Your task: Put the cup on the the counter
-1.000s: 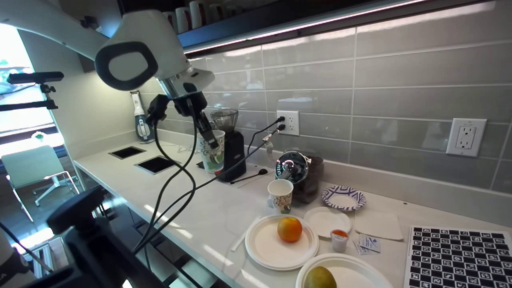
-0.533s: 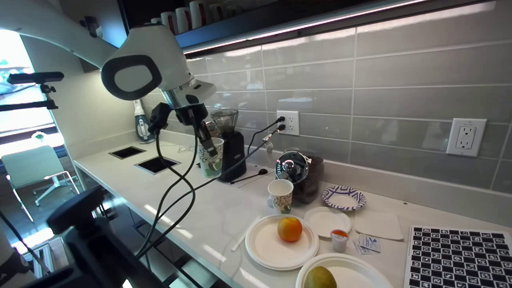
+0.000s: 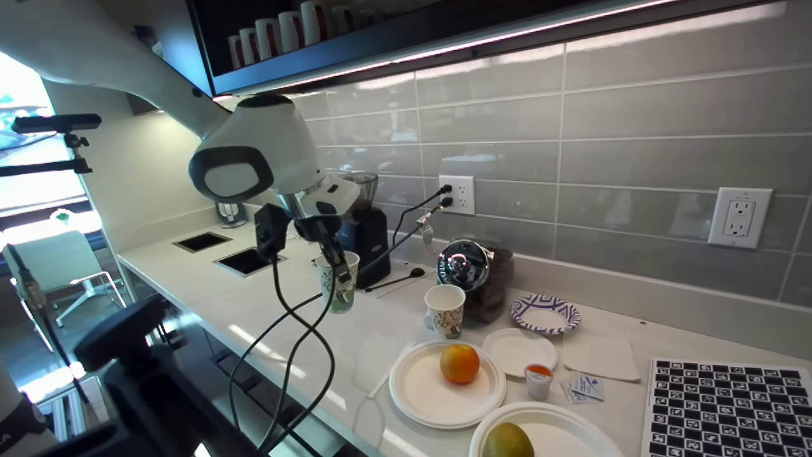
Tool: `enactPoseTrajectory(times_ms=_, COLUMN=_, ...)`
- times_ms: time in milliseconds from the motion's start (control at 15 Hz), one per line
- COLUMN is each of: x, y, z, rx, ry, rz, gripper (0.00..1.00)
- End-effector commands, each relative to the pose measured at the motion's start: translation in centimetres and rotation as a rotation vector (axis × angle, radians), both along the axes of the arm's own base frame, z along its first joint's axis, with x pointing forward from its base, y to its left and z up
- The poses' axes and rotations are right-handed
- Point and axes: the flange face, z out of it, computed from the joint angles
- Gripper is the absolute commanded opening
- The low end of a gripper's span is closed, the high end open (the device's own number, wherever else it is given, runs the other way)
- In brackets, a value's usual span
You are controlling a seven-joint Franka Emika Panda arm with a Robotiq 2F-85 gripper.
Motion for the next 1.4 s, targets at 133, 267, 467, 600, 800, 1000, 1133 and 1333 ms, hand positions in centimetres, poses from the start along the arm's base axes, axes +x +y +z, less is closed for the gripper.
enactPoseTrajectory(times_ms=133, x=1.5, y=-0.9, z=-4.6, rx=-0.038, ry=0.001, rz=0.01, gripper=0.01)
enactPoseTrajectory(times_ms=267, x=1.9, y=-1.0, z=-6.0, rx=-0.056, ry=0.002, rz=-0.001, gripper=0.01)
enactPoseTrajectory(times_ms=467, x=2.6, y=-0.7, z=-8.2, rx=-0.064, ry=-0.002, rz=-0.019, gripper=0.01)
enactPoseTrajectory(times_ms=600, x=3.0, y=-0.5, z=-9.5, rx=-0.054, ry=-0.003, rz=-0.04, gripper=0.01)
enactPoseTrajectory(times_ms=800, x=3.6, y=-0.3, z=-11.2, rx=-0.056, ry=-0.01, rz=-0.059, gripper=0.01)
enactPoseTrajectory(times_ms=1000, x=4.1, y=-0.5, z=-12.5, rx=-0.061, ry=-0.012, rz=-0.073, gripper=0.01)
enactPoseTrajectory(times_ms=1133, x=4.3, y=-0.8, z=-12.7, rx=-0.066, ry=-0.024, rz=-0.087, gripper=0.01)
enactPoseTrajectory(times_ms=1333, x=4.4, y=-0.8, z=-12.3, rx=-0.045, ry=-0.035, rz=-0.1, gripper=0.3)
